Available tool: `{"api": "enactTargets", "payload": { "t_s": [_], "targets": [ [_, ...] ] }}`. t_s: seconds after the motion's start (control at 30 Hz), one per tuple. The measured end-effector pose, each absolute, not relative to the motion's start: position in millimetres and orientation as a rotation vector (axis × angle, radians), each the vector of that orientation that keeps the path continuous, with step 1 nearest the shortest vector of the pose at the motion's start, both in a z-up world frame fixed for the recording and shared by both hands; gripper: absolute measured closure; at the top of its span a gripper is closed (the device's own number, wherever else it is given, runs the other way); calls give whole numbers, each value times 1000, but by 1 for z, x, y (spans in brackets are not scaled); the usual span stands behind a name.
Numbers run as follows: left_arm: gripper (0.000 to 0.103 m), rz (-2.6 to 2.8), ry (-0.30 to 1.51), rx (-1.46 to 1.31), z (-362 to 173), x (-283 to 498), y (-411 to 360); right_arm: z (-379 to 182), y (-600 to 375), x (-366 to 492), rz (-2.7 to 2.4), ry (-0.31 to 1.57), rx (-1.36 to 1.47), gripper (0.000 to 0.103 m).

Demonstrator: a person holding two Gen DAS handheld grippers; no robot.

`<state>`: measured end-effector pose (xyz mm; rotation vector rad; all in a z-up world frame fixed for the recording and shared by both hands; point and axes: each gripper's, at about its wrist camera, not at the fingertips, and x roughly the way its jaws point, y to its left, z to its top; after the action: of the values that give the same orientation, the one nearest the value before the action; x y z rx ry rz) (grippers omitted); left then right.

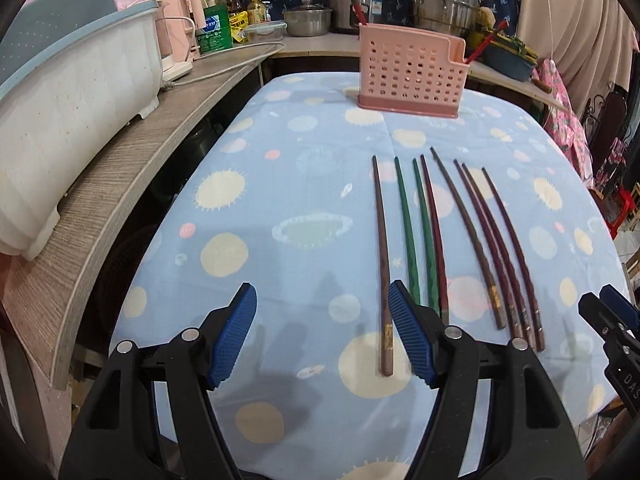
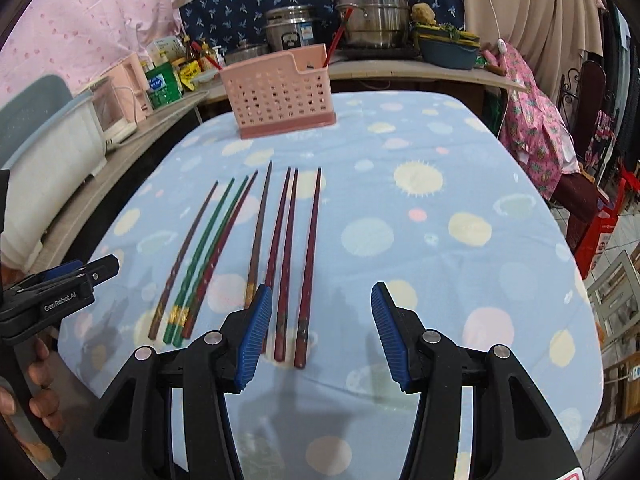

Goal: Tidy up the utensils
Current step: 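Move both open tools back down to the remaining chopsticks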

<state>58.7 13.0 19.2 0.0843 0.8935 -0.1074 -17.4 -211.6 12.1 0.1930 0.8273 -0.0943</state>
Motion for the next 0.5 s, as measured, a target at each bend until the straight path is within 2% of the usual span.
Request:
{"api": "enactTargets", "payload": {
  "t_s": [0.27, 0.5],
  "targets": [
    [38, -125, 923, 97, -3, 53, 9, -10, -206, -13, -101, 864, 194, 55],
    [38, -132, 945, 103, -18, 53, 6, -22, -206, -8, -101, 902, 196, 68]
  ]
}}
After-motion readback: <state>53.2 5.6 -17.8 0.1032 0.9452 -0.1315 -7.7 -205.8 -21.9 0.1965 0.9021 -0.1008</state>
